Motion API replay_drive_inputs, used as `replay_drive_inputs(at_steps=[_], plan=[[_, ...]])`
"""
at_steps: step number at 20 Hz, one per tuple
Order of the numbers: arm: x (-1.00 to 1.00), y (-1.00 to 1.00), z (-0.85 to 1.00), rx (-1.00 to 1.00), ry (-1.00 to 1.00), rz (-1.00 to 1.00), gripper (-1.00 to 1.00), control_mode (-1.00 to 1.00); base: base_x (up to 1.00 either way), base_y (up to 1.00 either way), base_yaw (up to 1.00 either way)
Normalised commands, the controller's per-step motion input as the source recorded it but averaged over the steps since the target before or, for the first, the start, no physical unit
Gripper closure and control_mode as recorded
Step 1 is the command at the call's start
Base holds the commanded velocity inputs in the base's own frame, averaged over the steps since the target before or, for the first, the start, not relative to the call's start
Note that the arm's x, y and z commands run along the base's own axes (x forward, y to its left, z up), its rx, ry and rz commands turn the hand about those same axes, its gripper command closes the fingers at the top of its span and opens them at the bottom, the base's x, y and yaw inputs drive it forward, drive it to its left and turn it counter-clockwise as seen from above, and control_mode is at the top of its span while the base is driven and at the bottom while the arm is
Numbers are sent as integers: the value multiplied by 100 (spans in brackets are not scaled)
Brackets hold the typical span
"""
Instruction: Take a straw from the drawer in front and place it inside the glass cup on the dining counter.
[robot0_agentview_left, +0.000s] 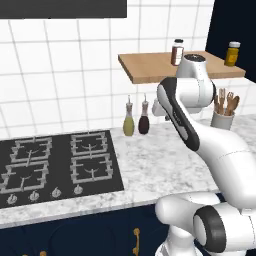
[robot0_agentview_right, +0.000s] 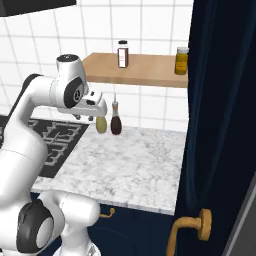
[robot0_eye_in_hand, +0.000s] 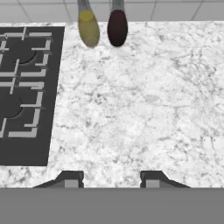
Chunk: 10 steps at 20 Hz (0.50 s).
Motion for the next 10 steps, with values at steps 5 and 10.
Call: replay_drive_inputs(at_steps=[5,10], plan=[[-5,0,0,0,0,0,-100,100,-40,1,0],[0,0,0,0,0,0,-100,100,-74,37,-20]])
